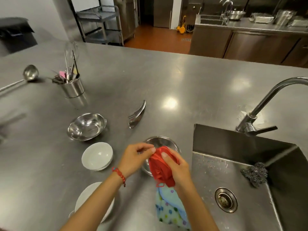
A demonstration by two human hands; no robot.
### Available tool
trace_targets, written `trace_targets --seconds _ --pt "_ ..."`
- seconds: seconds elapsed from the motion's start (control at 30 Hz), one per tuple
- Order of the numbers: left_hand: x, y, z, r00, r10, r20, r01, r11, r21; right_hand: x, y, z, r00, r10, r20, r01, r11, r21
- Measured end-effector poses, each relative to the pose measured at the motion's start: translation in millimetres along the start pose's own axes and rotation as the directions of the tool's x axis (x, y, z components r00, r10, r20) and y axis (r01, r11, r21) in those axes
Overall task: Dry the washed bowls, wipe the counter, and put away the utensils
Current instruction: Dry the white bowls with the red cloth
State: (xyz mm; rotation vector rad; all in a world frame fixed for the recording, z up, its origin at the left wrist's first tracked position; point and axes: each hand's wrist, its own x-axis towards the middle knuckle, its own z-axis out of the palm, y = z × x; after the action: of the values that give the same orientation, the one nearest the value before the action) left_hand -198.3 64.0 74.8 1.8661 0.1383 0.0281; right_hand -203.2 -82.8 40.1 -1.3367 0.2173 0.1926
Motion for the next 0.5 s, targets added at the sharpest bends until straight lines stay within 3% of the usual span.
trace_targets --seconds 0.13,0.27,0.5 --pt "-32 -35 -55 0.986 0.024 -0.163 0.004 0.985 0.172 -22 11 23 0.997 0.068 -0.028 -0.068 0.997 0.021" --pt "-65 -76 -107 0.978 -0.019 -0.21 0.055 0.984 0.169 -45 28 50 0.993 0.106 -0.046 -0.106 0.994 0.006" --pt "-94 -144 -167 0.982 -0.136 -0.132 0.163 0.962 0.219 -84 72 110 0.961 0.271 -0.058 -0.269 0.962 0.046"
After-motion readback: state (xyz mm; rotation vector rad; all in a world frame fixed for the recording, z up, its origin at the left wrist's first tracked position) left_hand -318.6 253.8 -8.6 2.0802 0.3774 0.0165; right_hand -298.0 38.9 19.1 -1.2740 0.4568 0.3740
